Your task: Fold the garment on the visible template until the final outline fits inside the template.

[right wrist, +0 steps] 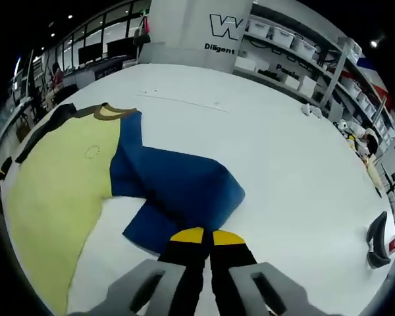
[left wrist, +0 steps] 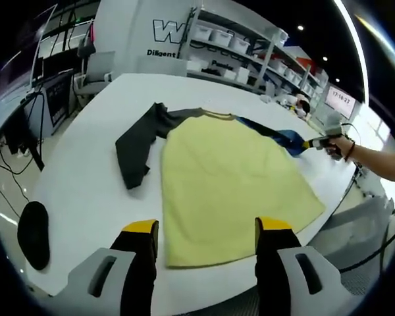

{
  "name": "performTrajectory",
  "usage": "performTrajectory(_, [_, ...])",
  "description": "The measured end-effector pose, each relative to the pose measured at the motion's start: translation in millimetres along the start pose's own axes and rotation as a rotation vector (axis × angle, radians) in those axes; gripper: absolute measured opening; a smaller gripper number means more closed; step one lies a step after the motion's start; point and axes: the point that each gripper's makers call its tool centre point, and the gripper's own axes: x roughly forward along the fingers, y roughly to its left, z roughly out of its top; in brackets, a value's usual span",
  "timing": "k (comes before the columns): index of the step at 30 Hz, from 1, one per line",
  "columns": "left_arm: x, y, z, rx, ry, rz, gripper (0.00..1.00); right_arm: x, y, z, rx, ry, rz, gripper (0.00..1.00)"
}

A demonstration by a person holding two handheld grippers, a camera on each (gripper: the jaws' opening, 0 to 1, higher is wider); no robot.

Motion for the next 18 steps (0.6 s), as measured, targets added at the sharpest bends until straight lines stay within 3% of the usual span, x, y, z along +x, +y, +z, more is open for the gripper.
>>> performTrajectory(8, [-1.0,-1.5,1.4,0.008,-0.006,-0.005,0.59,-17.4,-22.8,13.0,0.204,0.018,0.015,0.00])
performTrajectory(11, [-1.2,-1.9,1.5,0.007,-0.006,-0.006,0.58,-18.9,-34.7,17.8,0.222,0.004,0.000,0.00])
performTrajectory(13, [-1.2,-2.6,1.3,0.012,-0.004,-0.007,0.58,-16.3,-36.9,13.9,0.282,0.045,0.030,0.00])
performTrajectory(18, [-1.3,-3.1,1.8,0.012,-0.006,-0.009,0.58,-7.6,-41.3,9.3,0.295,0.099,0.037,0.00])
